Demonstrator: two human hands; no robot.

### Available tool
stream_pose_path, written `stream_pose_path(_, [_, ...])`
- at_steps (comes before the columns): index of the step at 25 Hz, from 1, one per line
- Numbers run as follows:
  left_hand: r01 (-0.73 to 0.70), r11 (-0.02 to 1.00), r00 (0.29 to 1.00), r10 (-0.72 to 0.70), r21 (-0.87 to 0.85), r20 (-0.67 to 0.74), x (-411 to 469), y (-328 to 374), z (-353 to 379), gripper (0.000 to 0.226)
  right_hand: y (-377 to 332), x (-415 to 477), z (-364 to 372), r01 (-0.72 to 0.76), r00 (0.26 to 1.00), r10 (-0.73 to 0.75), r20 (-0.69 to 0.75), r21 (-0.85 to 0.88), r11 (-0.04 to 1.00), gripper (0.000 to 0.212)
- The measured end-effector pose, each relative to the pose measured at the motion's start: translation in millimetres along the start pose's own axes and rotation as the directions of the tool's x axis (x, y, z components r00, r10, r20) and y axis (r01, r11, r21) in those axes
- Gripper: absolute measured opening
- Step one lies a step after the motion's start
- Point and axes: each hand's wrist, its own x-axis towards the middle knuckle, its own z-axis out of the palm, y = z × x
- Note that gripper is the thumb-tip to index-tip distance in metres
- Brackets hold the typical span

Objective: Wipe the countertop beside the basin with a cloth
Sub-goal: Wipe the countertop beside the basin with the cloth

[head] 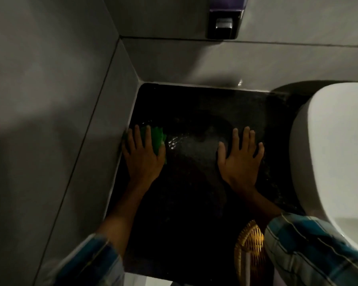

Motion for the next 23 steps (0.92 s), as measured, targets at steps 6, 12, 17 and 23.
stream_pose_path(6, [-0.204,0.979,0.979,0.204,-0.018,0.009,41.4,51.4,1.4,0.064,1.7,0.0,2.7,0.020,1.000,-0.020,0.005,-0.002,1.000,0.061])
stream_pose_path(12, [-0.292,0.955,0.956,0.292,0.043,0.016,-56.8,25.9,3.7,0.064,5.3,-3.0,-0.5,0.024,0.999,-0.024,0.046,0.000,1.000,0.060])
stream_pose_path(17, [-0.097,0.994,0.995,0.099,0.056,-0.032,52.5,8.1,3.8,0.062,1.3,-0.7,1.4,0.005,0.999,-0.004,0.032,-0.015,1.000,0.060])
stream_pose_path(23, [-0.336,0.941,0.942,0.336,0.032,0.009,113.8,108.2,11.0,0.060,0.0,3.6,0.2,-0.002,1.000,0.002,0.008,0.008,1.000,0.051])
